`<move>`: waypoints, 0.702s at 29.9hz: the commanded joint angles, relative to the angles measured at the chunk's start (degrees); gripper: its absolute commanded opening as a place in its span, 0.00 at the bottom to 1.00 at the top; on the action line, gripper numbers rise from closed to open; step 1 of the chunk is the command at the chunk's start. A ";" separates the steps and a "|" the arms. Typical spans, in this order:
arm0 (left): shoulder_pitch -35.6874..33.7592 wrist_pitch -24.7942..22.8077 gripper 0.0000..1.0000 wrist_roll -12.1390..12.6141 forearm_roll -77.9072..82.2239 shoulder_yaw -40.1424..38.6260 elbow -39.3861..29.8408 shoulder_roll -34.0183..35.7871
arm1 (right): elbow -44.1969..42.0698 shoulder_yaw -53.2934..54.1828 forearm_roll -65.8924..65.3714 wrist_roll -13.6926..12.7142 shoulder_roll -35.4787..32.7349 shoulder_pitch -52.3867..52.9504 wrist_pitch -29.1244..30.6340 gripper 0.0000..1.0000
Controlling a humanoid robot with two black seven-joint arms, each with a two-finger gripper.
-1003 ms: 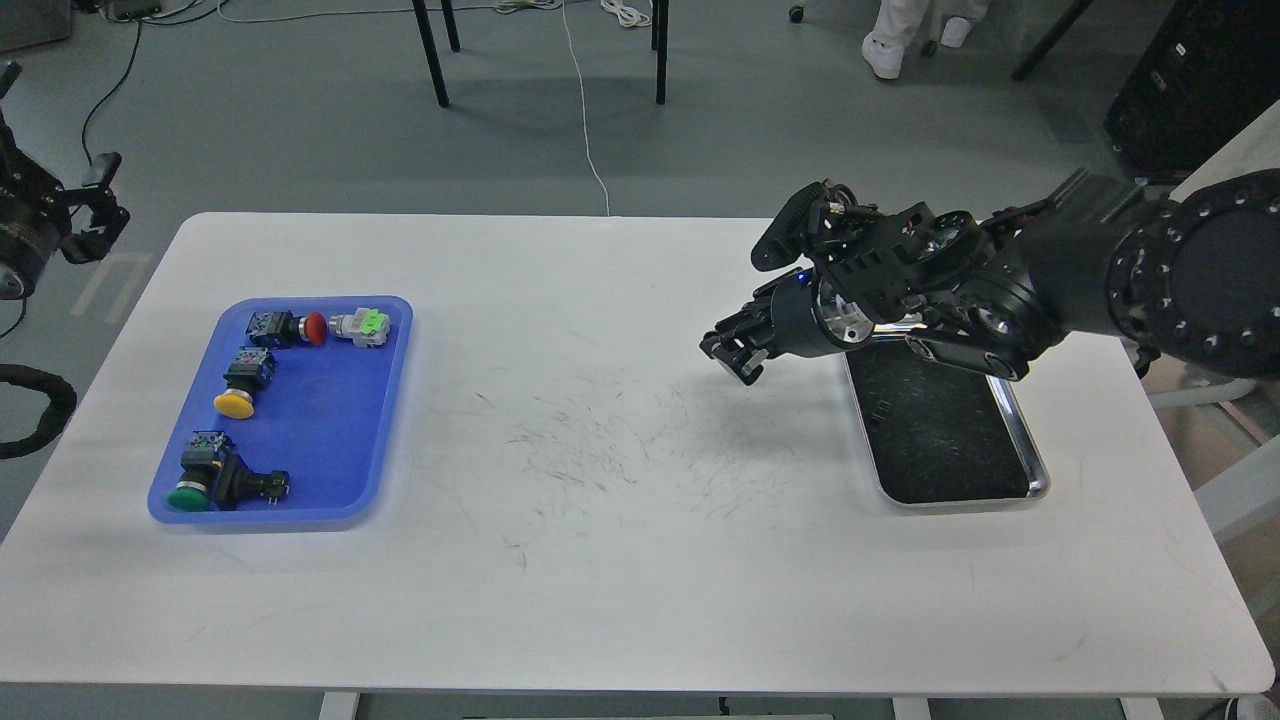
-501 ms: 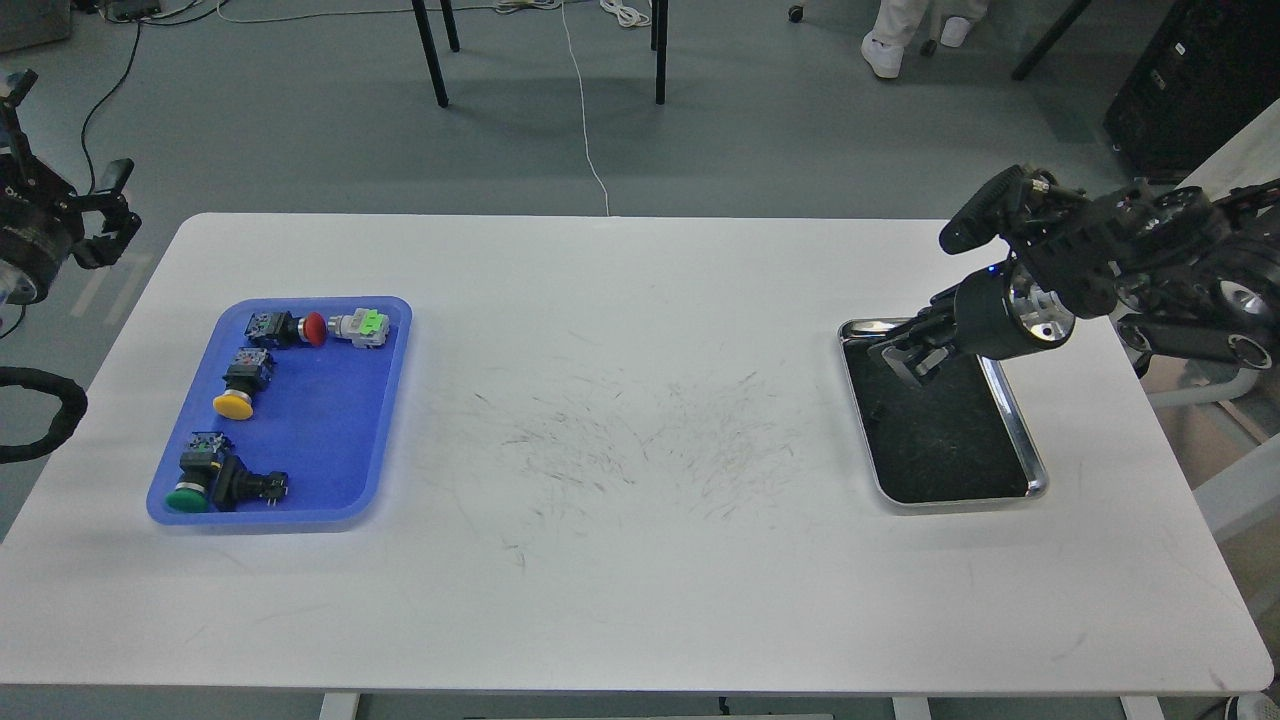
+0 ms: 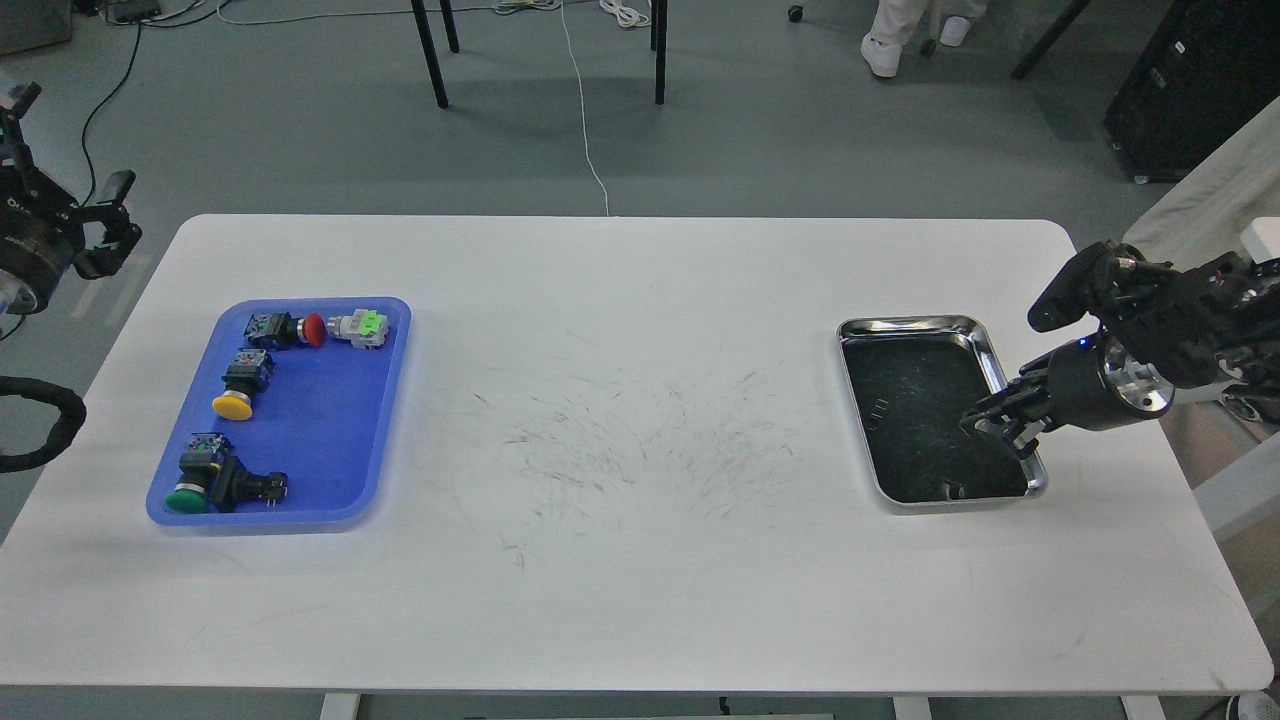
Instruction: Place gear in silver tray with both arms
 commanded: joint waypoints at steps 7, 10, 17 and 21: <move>0.05 0.18 0.99 0.00 0.01 -0.09 -0.53 0.07 | -5.62 4.61 0.08 0.00 -0.47 -6.79 -1.33 0.02; 0.05 0.18 0.99 0.00 -0.08 -0.09 -0.53 0.07 | -5.45 6.12 0.08 0.00 -0.30 -7.15 -1.33 0.02; 0.14 0.53 0.99 0.00 -0.08 -0.09 -0.53 0.16 | -5.36 6.12 0.08 0.00 0.23 -7.68 -1.24 0.13; 0.14 0.62 0.99 0.00 0.01 -0.09 -0.53 0.07 | -5.45 6.12 0.08 0.00 -0.03 -8.20 -1.24 0.18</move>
